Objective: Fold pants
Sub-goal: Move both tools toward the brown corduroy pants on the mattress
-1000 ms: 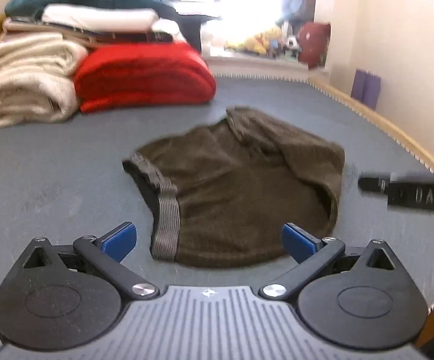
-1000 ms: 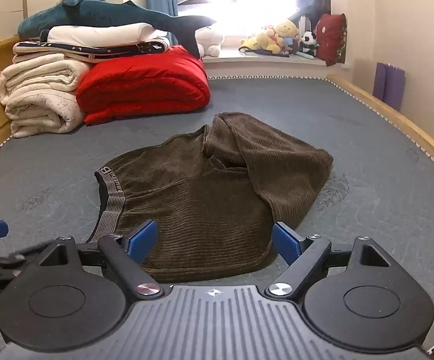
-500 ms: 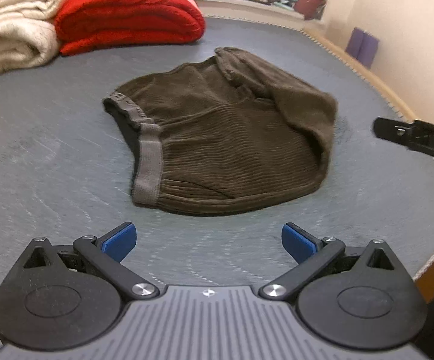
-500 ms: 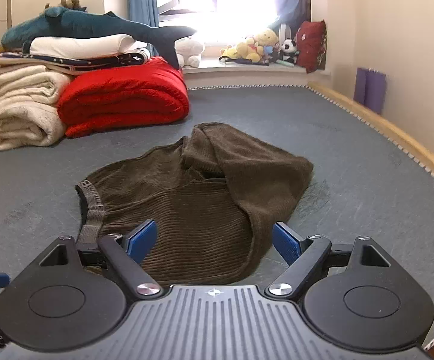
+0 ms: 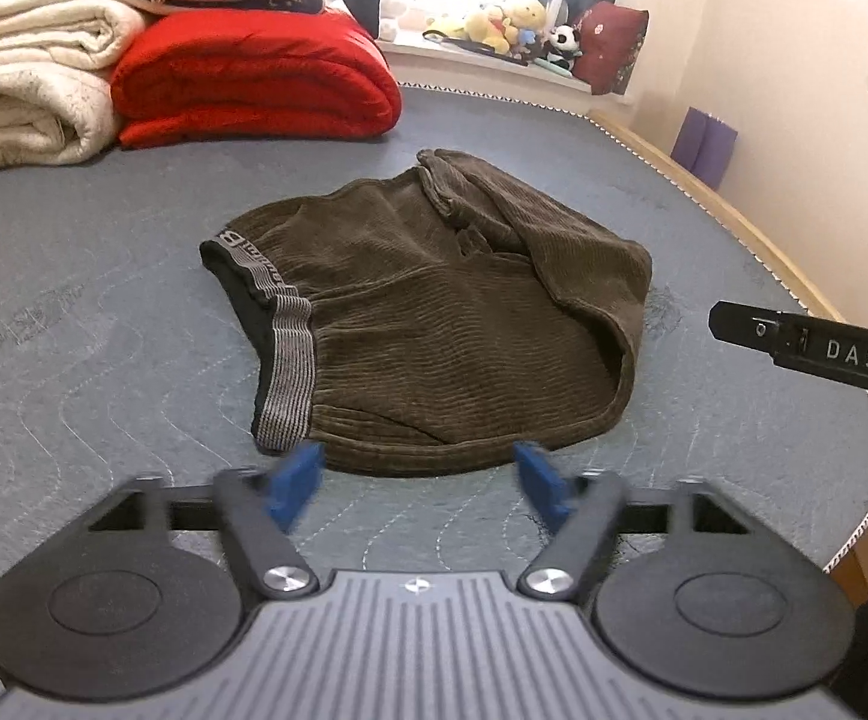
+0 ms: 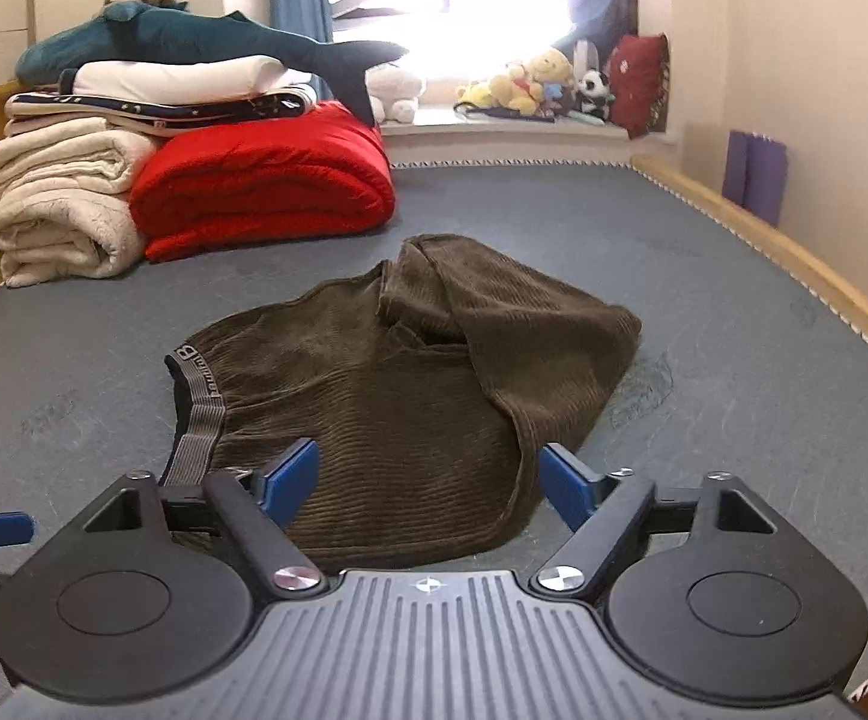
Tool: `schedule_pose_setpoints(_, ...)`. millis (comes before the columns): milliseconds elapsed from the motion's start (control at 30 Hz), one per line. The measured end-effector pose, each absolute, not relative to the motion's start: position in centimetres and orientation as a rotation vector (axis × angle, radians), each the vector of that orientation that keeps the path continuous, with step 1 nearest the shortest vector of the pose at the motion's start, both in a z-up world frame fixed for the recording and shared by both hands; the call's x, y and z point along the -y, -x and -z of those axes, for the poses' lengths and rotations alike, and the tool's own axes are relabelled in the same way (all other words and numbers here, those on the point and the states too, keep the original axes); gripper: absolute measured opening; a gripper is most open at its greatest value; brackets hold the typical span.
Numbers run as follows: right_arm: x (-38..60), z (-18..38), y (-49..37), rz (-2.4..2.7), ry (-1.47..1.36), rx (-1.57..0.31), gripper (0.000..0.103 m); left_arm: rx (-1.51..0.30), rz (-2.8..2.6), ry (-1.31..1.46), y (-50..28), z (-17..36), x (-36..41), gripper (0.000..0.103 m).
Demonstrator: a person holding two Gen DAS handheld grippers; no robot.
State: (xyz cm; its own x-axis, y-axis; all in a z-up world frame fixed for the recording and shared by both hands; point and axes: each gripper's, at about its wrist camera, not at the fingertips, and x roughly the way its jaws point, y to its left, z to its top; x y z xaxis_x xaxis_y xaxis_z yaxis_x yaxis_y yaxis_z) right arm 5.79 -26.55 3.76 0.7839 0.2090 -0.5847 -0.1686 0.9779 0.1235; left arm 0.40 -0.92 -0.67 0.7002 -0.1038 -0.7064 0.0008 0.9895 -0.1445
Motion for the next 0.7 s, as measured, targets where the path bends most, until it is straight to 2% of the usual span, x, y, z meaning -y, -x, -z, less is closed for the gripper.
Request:
schedule_pose_setpoints(33,26.55,-3.76,-5.76,-0.204,-0.067,-0.639,0.069,-0.795,0.06,0.135,-0.34,0.8,0.88,0.06)
schedule_pose_setpoints(100,26.69,-3.81,-5.8,-0.211,-0.075,-0.642,0.05,-0.795,0.067,0.128,-0.29,0.78,0.98,0.051)
schedule_pose_setpoints(200,26.76,-3.98,-5.87,-0.223,-0.082,-0.644,0.041,-0.792,0.096,0.129,-0.21,0.81,1.11,0.051)
schedule_pose_setpoints(333,26.73,-3.86,-5.97,-0.254,-0.088,-0.671,0.044,-0.803,0.113,0.153,-0.2,1.12,1.03,0.051)
schedule_pose_setpoints(400,26.61,-3.8,-5.9,-0.253,-0.09,-0.679,0.056,-0.812,0.104,0.166,-0.27,1.21,0.8,0.052)
schedule_pose_setpoints(467,26.82,-3.87,-5.89,-0.247,-0.094,-0.677,0.061,-0.812,0.087,0.164,-0.32,1.22,0.75,0.054)
schedule_pose_setpoints(600,26.79,-3.85,-5.91,-0.244,-0.093,-0.683,0.064,-0.821,0.062,0.151,-0.53,1.36,0.77,0.072)
schedule_pose_setpoints(700,26.78,-3.86,-5.98,-0.241,-0.095,-0.685,0.064,-0.817,0.058,0.136,-0.58,1.41,1.02,0.072)
